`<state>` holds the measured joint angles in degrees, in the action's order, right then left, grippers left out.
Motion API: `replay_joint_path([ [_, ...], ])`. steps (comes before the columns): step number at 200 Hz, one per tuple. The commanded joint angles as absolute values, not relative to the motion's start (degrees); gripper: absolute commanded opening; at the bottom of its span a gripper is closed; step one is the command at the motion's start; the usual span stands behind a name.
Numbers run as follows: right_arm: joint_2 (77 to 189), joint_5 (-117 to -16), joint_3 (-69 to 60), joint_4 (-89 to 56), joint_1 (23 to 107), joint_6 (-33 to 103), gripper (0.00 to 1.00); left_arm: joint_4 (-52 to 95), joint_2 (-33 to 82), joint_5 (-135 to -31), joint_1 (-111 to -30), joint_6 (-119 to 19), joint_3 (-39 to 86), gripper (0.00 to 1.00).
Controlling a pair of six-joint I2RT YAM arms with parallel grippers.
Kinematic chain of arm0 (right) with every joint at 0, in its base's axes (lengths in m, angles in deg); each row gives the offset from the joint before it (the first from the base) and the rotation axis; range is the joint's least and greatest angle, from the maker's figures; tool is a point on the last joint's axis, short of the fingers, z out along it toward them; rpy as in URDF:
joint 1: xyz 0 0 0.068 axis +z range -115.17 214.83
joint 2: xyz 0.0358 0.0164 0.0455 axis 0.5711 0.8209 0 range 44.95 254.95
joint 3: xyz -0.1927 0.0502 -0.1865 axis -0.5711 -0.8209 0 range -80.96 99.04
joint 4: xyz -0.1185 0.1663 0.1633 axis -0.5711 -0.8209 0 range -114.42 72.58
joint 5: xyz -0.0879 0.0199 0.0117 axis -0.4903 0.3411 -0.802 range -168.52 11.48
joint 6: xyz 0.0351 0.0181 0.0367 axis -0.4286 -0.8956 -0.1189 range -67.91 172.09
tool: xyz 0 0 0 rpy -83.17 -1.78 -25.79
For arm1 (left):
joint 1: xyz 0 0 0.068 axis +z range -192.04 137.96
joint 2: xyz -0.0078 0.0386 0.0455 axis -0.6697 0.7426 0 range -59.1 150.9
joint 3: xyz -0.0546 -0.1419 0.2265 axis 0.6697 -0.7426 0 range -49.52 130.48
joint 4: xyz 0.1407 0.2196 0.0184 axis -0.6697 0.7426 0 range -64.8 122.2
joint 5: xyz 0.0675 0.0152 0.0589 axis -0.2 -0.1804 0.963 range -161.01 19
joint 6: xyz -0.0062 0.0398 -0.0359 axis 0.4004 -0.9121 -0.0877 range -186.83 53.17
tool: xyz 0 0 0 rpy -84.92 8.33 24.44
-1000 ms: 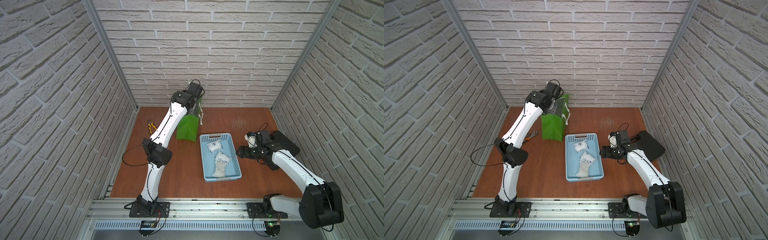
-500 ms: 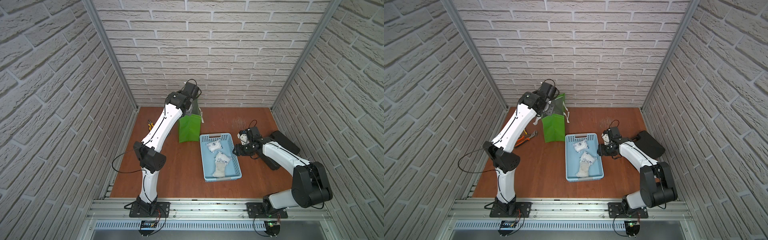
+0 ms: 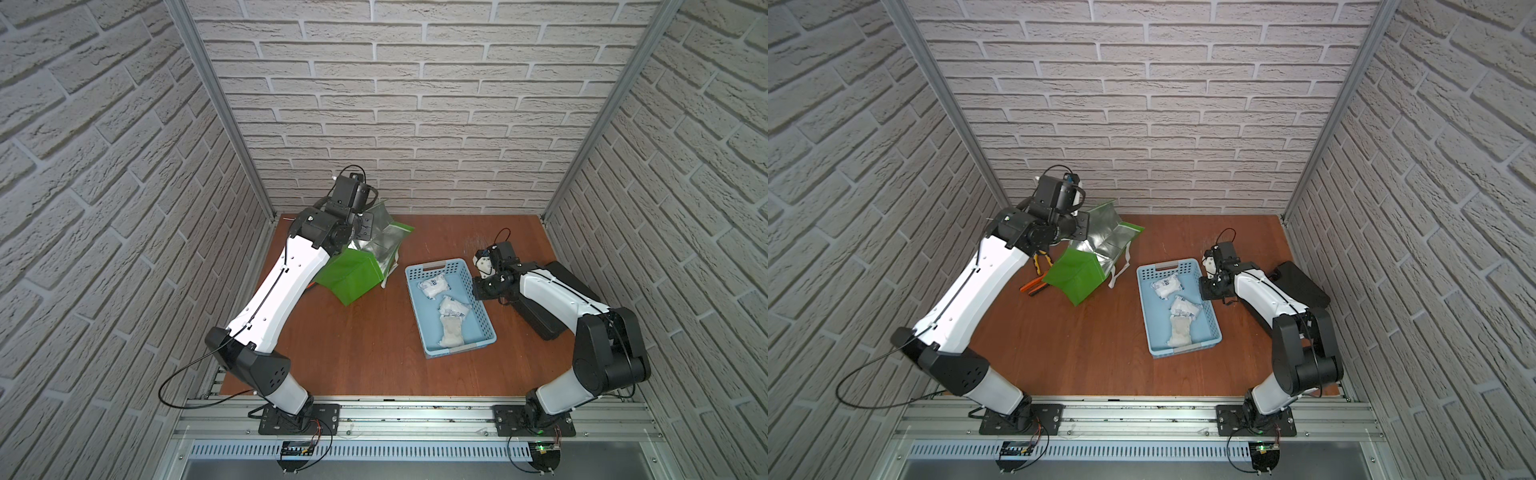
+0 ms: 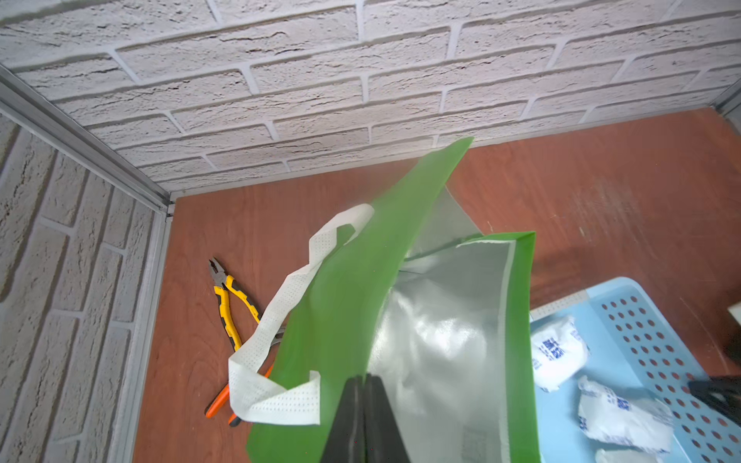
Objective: Place the ice pack in the delivery bag
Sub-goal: Move the bin to the center of the board, then place the delivery bag at the center of the board, then pick up the ice pack from the bin.
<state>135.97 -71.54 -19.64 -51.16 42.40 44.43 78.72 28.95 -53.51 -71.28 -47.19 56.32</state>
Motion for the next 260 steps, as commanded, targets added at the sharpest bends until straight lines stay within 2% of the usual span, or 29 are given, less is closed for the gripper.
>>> replay_joint_path([
  [1,137.5,-75.6,-16.6,-51.4,39.8,46.7,0.11,72.0,24.1,-57.1,-70.8,-44.1,52.2,0.0],
  [44,138.6,-75.2,-13.6,-51.9,35.6,47.5,0.13,67.7,17.2,-60.3,-70.9,-40.3,45.3,0.0],
  [91,134.3,-74.8,-11.2,-56.0,35.6,49.6,0.46,56.2,11.0,-66.6,-70.9,-30.9,34.6,0.0],
  [115,131.7,-74.5,-11.1,-59.0,36.8,51.1,0.57,50.1,8.6,-67.6,-71.7,-24.7,28.3,0.0],
  [154,130.0,-75.0,-12.4,-61.5,41.3,52.8,0.68,42.1,7.1,-70.1,-72.8,-16.8,20.3,0.0],
  [183,132.7,-75.8,-12.7,-62.3,43.8,54.0,0.73,39.9,7.7,-71.4,-73.7,-14.0,19.3,0.0],
  [207,136.8,-76.7,-12.1,-62.0,45.5,55.2,0.84,37.8,7.4,-72.2,-73.5,-11.8,17.6,0.0],
  [260,147.4,-80.7,-8.5,-61.4,47.6,58.1,0.86,32.4,4.9,-74.9,-70.6,-5.6,10.6,0.0],
])
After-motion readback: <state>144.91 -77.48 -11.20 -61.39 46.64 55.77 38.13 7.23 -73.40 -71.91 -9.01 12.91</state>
